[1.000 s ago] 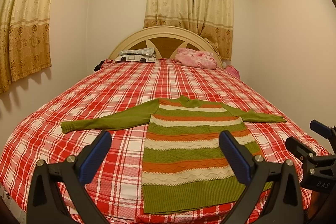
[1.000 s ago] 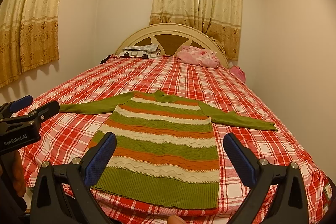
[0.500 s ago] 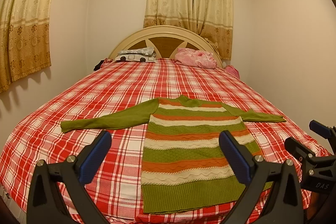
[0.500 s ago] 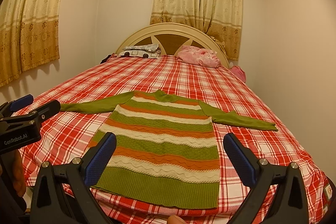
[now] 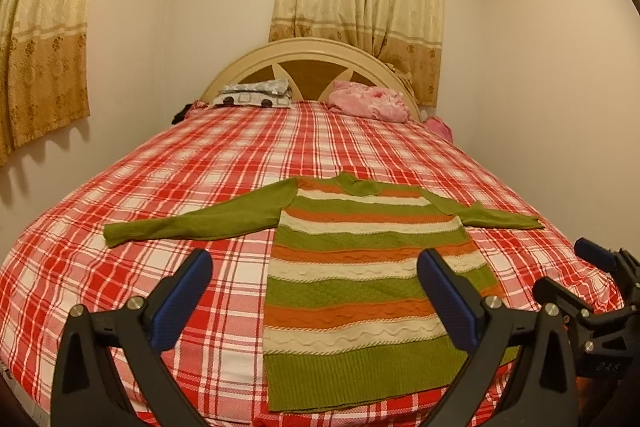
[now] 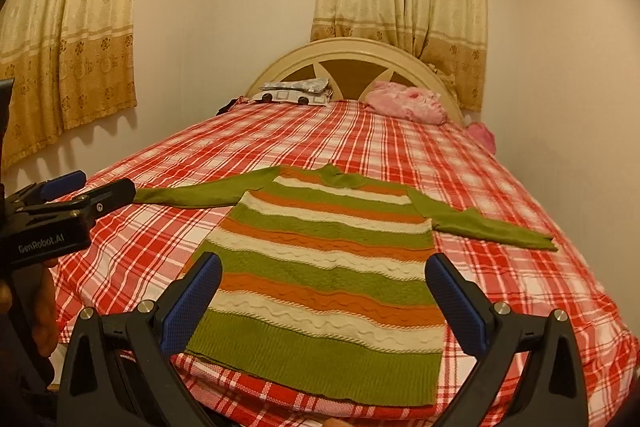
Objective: Fold small clothes
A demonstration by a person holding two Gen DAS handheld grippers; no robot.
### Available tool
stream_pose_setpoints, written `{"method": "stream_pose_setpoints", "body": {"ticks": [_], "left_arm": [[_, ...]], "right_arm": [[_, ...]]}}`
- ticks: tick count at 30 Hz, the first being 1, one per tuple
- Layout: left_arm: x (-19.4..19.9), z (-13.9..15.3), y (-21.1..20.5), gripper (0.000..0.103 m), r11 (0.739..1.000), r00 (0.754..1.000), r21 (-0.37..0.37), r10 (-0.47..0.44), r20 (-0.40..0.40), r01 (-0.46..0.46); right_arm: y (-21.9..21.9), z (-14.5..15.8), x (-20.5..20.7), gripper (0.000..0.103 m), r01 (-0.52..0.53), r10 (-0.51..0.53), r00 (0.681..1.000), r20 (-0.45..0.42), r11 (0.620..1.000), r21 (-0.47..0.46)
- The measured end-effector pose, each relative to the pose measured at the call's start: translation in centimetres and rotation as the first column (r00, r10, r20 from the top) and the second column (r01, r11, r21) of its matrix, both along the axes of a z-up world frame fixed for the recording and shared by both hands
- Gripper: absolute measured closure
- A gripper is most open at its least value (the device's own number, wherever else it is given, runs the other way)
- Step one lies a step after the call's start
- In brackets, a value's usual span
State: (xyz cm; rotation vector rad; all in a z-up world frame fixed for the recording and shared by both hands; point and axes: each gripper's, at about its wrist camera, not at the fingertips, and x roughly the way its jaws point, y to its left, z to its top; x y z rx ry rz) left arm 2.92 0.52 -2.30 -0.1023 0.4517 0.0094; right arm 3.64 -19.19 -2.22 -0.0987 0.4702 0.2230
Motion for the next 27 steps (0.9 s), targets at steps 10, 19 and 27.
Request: {"method": "stream_pose_setpoints", "body": {"ticks": [10, 19, 27], "left_arm": [[7.5, -1.2, -0.8, 0.0, 0.998, 0.999, 0.054, -0.042, -0.035, 0.044], [14.9, -3.9, -1.7, 0.0, 0.996, 0.995, 0.071, -0.046, -0.093, 0.053], [20.2, -6.4, -2.5, 0.0, 0.995, 0.989, 0.085, -0.041, -0.145, 0.053]], "right_arm": [[-4.8, -2.8, 7.7, 0.001, 0.072, -0.07, 0.993, -0.094, 0.997, 0.026], [-11.2, -5.5, 15.4, 0.001, 0.197, -0.187, 0.963, -0.195, 0.98, 0.032], [-19.3, -8.1, 20.9, 0.003, 0.335, -0.308, 0.911, -0.274, 0.94, 0.059]]}}
